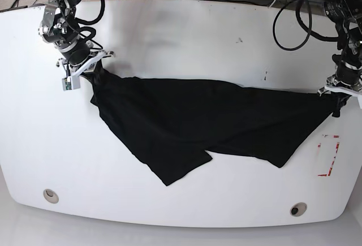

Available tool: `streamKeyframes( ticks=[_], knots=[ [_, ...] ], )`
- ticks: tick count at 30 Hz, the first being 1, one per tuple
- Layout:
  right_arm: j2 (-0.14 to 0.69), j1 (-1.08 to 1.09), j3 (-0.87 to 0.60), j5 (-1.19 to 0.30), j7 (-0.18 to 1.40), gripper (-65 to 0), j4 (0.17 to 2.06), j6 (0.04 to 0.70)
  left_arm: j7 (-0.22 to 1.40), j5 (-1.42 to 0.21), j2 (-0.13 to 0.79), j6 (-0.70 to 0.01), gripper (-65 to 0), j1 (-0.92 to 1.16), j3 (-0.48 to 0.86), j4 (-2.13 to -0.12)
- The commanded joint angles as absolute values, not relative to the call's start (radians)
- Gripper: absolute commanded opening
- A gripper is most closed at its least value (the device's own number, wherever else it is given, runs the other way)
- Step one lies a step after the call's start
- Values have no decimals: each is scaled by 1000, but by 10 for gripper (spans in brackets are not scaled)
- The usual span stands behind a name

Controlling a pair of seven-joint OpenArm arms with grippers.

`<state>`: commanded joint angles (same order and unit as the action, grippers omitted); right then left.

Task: Layout the t-shirt on the table in an organized manner, then fold the t-shirt properly
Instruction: 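Swing the held shirt back and lay it flat across the table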

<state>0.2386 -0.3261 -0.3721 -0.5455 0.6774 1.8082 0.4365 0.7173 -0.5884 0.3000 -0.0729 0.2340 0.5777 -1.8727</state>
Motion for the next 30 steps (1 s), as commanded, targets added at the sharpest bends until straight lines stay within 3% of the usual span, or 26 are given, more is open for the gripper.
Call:
streamKeyframes(
  ticks=[5,17,21,23,25,26,28,30],
  knots=[
    [211,-364,-374,-544,676,-647,1805,437,720,-584,297,-136,-650,286,639,-1868],
    [166,-440,-374,-544,674,-644,1802,430,717,-584,300,-147,-650,375,648,-1867],
    [145,-461,-374,-544,674,-631,1804,427,717,-582,300,-193,-650,389,651,-1865],
    [143,-464,-374,-544,674,-587,1805,426,717,-572,300,-216,-650,392,651,-1865],
    [142,-464,-374,-544,674,-474,1807,426,717,-541,297,-245,-650,392,651,-1865],
    [142,-464,-374,-544,674,-449,1807,426,717,-532,297,-249,-650,392,651,-1865],
    [142,-466,-375,-544,673,-277,1810,426,717,-492,295,-277,-650,390,651,-1865],
    [142,-466,-375,-544,673,-179,1810,426,717,-481,294,-283,-650,389,651,-1865]
  ],
)
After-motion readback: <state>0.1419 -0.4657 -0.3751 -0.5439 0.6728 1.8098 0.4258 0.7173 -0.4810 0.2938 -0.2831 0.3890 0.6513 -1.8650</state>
